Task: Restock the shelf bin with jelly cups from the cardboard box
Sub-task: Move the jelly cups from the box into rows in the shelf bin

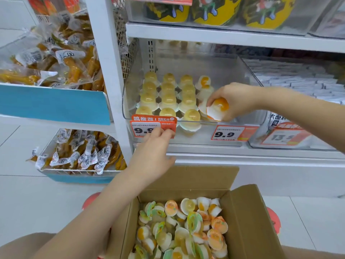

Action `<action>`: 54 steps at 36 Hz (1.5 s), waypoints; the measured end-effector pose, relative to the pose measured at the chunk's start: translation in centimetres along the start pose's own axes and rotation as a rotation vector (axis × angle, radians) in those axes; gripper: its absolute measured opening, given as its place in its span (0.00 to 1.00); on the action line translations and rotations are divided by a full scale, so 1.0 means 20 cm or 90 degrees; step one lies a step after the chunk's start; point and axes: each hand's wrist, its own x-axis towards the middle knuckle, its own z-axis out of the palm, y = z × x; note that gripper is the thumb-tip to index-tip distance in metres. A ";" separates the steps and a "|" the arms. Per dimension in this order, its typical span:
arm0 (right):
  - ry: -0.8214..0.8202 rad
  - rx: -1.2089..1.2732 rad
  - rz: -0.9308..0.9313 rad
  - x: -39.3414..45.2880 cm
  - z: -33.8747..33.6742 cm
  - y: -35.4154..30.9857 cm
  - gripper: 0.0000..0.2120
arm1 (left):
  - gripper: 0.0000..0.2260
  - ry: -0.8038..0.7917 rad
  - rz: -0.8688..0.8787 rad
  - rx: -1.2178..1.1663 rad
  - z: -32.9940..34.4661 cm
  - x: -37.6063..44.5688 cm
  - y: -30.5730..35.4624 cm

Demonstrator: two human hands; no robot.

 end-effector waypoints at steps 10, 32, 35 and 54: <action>-0.029 0.010 -0.125 0.06 0.10 0.02 0.20 | 0.24 0.011 0.016 0.032 0.03 0.02 -0.01; -0.098 0.035 -0.140 0.06 0.13 0.03 0.22 | 0.26 0.021 0.023 0.017 0.05 0.02 0.01; -0.071 0.060 -0.114 0.03 0.10 0.03 0.24 | 0.26 0.020 0.026 0.026 0.05 0.02 0.00; 0.390 0.400 0.030 -0.68 0.63 -0.31 0.17 | 0.25 -0.117 -0.013 0.066 0.36 -0.23 -0.12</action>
